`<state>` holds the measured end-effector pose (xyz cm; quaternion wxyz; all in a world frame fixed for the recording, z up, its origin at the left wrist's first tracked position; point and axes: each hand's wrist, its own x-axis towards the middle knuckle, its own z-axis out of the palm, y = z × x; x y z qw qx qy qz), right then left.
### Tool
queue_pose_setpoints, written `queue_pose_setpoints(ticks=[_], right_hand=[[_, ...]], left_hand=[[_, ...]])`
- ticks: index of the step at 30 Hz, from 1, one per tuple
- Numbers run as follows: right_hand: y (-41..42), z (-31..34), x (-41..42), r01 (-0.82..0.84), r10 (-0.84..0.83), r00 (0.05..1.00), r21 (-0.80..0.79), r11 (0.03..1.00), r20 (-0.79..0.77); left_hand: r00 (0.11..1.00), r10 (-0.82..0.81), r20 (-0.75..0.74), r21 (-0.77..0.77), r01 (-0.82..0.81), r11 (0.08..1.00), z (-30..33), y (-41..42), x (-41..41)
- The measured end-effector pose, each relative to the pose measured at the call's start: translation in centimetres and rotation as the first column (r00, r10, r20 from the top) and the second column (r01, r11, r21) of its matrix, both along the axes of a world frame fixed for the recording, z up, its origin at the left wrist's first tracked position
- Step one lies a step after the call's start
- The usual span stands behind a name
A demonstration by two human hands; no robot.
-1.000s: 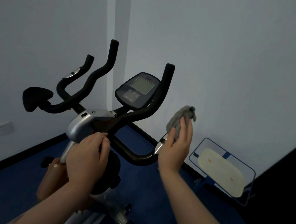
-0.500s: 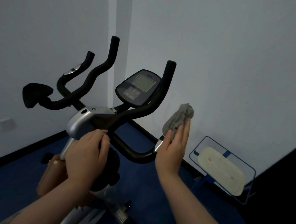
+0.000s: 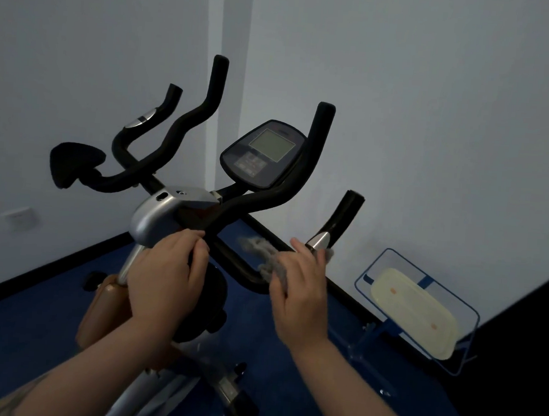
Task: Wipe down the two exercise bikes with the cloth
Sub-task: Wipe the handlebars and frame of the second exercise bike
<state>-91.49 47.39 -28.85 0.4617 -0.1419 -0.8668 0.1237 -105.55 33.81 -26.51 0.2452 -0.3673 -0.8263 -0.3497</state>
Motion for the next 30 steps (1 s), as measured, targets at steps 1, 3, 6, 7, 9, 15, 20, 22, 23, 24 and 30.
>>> queue_pose_setpoints(ticks=[1,3,6,7,9,15,20,22,23,24,30], right_hand=[[0.9,0.7,0.2,-0.013,0.01,0.999,0.069,0.998,0.045],[3.1,2.2,0.7,-0.06,0.04,0.993,0.18,0.982,0.112],[5.2,3.6,1.4,-0.14,0.105,0.979,0.206,0.969,0.172],[5.0,3.7,1.3,-0.154,0.115,0.975,0.199,0.968,0.192],[3.5,3.3,0.6,-0.16,0.111,0.965,0.197,0.967,0.238],[2.4,4.7,0.6,-0.244,0.102,0.861,0.229,0.942,0.499],[4.0,5.9,2.1,-0.379,0.208,0.747,0.148,0.913,0.631],[2.6,5.7,1.0,-0.342,0.219,0.786,0.111,0.933,0.577],[2.2,5.5,0.6,-0.33,0.224,0.798,0.096,0.939,0.56],[2.1,5.5,0.4,-0.328,0.24,0.801,0.067,0.942,0.549],[3.1,9.4,0.4,-0.226,0.359,0.869,-0.372,0.9,0.34]], left_hand=[[1.0,-0.004,0.011,-0.001,0.004,1.0,0.0,-0.1,0.0],[0.999,-0.012,0.036,-0.004,0.013,1.0,0.0,-0.2,0.0],[0.999,-0.009,0.039,-0.01,0.01,1.0,0.1,-0.2,0.1],[0.999,-0.005,0.038,-0.009,0.006,1.0,0.2,-0.1,0.2],[0.999,0.002,0.044,-0.009,-0.002,1.0,0.3,-0.1,0.3],[0.999,-0.016,0.041,-0.023,0.017,1.0,0.5,-0.2,0.4],[0.999,0.004,0.042,0.002,-0.004,1.0,0.4,-0.2,0.4],[0.999,0.0,0.041,0.006,0.0,1.0,0.4,-0.2,0.2],[0.999,-0.004,0.041,0.006,0.004,1.0,0.4,-0.2,0.2],[0.999,-0.011,0.044,0.006,0.011,1.0,0.3,-0.2,0.2],[0.994,-0.04,0.105,0.02,0.038,0.999,0.6,-0.4,0.4]])
